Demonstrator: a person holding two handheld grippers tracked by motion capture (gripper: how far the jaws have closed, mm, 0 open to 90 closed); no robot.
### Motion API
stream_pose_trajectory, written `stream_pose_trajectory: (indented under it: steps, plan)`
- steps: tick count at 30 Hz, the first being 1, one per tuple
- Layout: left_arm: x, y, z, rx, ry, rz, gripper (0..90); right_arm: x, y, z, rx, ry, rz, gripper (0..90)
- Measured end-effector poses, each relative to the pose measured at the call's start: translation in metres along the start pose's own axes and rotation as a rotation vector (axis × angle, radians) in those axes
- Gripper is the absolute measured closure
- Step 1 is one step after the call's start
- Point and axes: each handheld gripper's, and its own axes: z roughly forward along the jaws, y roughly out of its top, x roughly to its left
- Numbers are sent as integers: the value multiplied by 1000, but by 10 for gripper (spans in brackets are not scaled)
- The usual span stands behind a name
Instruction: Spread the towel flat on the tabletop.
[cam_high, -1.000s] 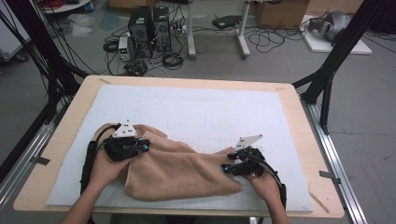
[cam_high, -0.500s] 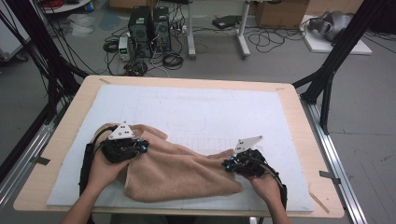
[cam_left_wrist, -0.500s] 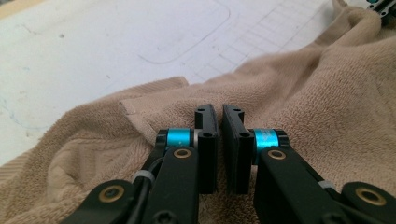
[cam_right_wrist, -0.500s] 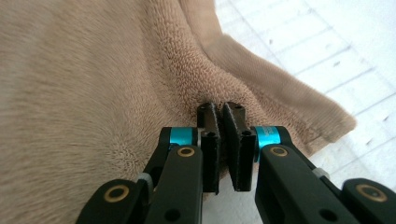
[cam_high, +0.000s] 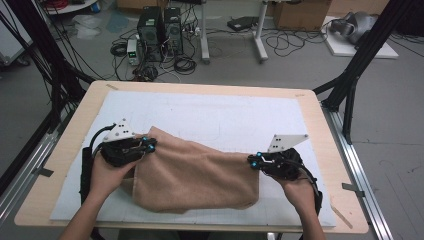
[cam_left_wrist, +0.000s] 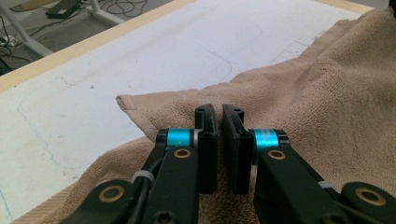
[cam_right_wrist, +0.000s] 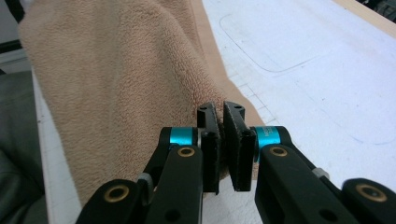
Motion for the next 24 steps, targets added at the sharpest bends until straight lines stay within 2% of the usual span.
stream_pose_trajectory:
  steps: [6, 8, 10, 12, 14, 15, 16, 17, 18, 19, 20, 22, 24]
  plan:
    - [2, -5, 6, 34, -7, -6, 845, -3, -8, 11, 18, 41, 24, 854]
    - [8, -2, 8, 29, -23, -22, 845, -7, -9, 17, 22, 65, 39, 855]
    - [19, 8, 9, 7, -10, -38, 846, -16, -3, 20, 43, 58, 39, 859]
    - [36, 34, 12, -20, 39, -28, 847, -32, 16, 18, 24, 12, 33, 861]
    - [59, 74, 16, -83, 85, -37, 847, -55, 49, 10, -11, -72, 28, 861]
    - [70, 93, 17, -120, 126, -34, 841, -67, 67, 6, -31, -131, 39, 857]
    - [78, 107, 20, -147, 190, -29, 797, -79, 84, 2, -47, -173, 50, 839]
    - [85, 118, 22, -150, 220, -71, 667, -89, 98, -1, -57, -216, 55, 748]
    - [91, 123, 25, -156, 189, -132, 549, -97, 107, -2, -66, -245, 93, 623]
    - [94, 122, 26, -156, 155, -145, 547, -104, 111, -2, -85, -217, 137, 621]
    - [94, 119, 29, -137, 153, -133, 561, -107, 111, 0, -102, -184, 152, 617]
    - [88, 105, 35, -69, 157, -71, 557, -103, 108, 9, -58, -178, 120, 600]
    - [83, 86, 39, -37, 148, -59, 552, -95, 96, 22, -39, -146, 92, 597]
